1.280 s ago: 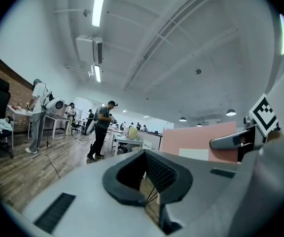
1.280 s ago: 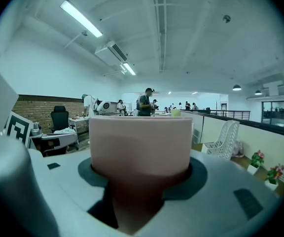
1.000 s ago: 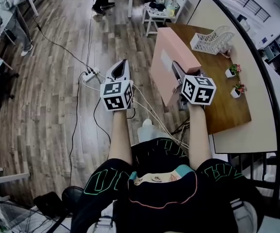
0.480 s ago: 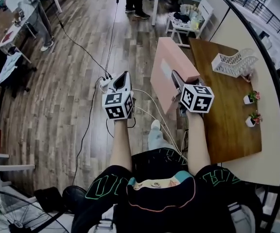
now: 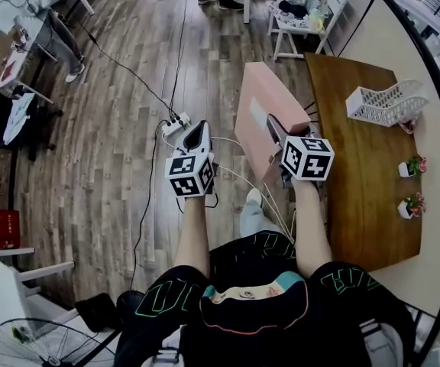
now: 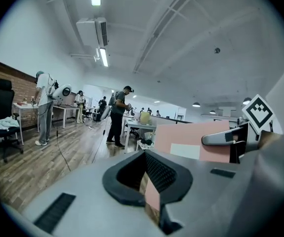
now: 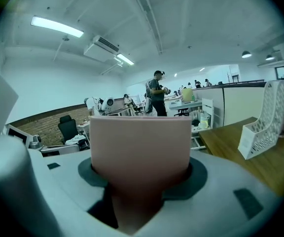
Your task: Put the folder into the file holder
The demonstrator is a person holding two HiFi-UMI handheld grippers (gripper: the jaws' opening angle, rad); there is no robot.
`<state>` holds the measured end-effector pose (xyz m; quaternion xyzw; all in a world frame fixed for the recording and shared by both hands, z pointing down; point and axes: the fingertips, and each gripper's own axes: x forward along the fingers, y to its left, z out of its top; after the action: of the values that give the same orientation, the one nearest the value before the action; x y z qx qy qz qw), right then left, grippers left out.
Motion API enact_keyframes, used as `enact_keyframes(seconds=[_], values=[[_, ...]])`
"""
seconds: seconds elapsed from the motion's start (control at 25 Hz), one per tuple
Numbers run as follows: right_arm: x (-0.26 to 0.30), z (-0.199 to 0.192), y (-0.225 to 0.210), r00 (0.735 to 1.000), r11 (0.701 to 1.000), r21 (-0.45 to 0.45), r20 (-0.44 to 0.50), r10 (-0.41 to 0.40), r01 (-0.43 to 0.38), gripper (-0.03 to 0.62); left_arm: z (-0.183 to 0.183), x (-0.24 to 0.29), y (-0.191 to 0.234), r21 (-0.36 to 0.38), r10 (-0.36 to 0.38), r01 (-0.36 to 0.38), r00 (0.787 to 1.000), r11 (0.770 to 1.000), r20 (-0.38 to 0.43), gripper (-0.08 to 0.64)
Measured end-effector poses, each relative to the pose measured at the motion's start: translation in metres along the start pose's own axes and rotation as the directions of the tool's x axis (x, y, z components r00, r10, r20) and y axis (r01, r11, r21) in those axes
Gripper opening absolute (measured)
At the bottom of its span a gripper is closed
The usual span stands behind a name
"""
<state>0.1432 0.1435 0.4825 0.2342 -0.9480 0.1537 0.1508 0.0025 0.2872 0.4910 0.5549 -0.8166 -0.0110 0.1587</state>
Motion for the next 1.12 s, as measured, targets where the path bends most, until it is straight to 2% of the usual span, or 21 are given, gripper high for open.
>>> enact_keyframes(seconds=[0.16,0.44,0.68,0.92,1.12], values=[[0.032,0.022,-0.036,1.0,0.999,0.029,0.001,-0.017,0.017,0.275,0.017,0.043,-0.005,0.017,-0.007,0.007,1.0,1.0,-0.017,-0.003],[0.079,0.063,-0.08,0.999,0.998,0.06,0.038,0.012,-0.014,0.275,0.048,0.118,-0.015,0.06,-0.006,0.007,1.0,0.998,-0.016,-0.003],[0.086,0.088,-0.126,0.996,0.996,0.085,0.083,-0.022,0.015,0.275,0.071,0.166,-0.051,0.101,-0.065,0.065,0.998,0.993,0.001,-0.003],[0.086,0.089,-0.156,0.994,0.992,0.116,0.093,-0.051,0.04,0.275,0.076,0.194,-0.066,0.114,-0.094,0.093,0.996,0.989,0.001,-0.003],[0.08,0.096,-0.184,0.988,0.988,0.128,0.122,-0.098,0.082,0.275,0.083,0.218,-0.088,0.142,-0.15,0.146,0.988,0.979,0.019,-0.003]])
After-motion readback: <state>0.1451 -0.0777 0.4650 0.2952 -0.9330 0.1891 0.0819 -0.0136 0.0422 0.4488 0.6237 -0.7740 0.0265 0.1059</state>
